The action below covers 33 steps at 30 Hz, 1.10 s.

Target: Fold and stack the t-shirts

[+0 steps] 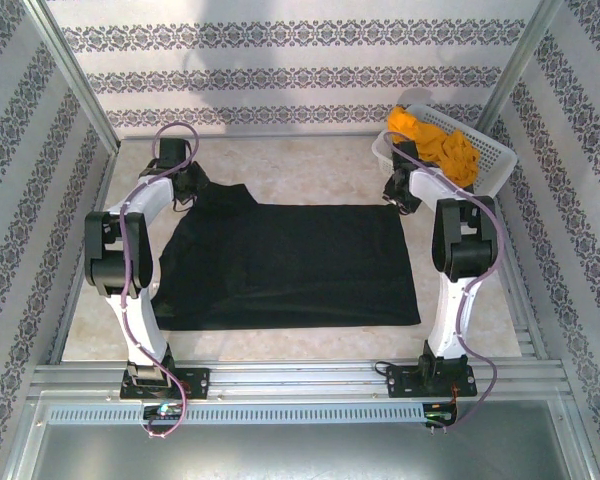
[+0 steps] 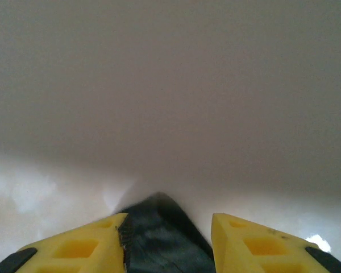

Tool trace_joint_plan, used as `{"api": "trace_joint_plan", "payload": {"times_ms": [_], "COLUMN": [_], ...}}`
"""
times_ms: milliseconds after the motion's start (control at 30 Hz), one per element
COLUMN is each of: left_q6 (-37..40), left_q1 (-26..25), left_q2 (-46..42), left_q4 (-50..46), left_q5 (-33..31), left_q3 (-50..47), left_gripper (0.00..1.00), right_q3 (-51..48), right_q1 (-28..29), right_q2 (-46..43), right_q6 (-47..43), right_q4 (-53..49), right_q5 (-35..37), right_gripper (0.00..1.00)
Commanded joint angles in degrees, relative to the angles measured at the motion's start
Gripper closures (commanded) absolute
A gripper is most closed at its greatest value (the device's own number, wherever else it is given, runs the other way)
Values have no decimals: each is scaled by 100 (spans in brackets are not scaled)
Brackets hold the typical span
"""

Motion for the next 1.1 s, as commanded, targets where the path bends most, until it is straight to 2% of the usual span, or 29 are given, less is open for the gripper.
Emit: {"api": "trace_joint_plan", "payload": {"times_ms": [0,100,200,300,400,500,633,900,1067], "left_q6": [-35,-69,-113,-229,-493,-612,-807,-1698,-2267], "left_q1": [70,103,112,151,298,323,141,-127,317], "left_q2": [-336,-388,-430,-494,-522,-630,-420,-257,-111], "left_q4": [109,158,153,3,-348,-181,-559,-820,-793], "left_q5": [26,26,0,-102,-112,46,277,-443,-612], "left_q3": [-110,-180,-215,-294,-412,-763,-883,-1681,-2082], "left_gripper": [100,100,100,100,100,100,100,100,100], "right_q3": [329,575,621,-65,-184,-231,-451,-696,-729], "right_q1": [53,86,150,252,352,437,532,747,896], "right_q2": [313,485,417,-244,-561,-688,-693,-549,-619], "right_q6": [-45,66,232,178,40,-52,-56,113,129], "right_q4": [-407,-864,-1266,-580,-494,-553,-538,-791,-876], "right_q5": [-18,-118,-51,41,99,66,-136,-396,-453], "right_gripper": [64,70,69,63,59,59,62,64,63]}}
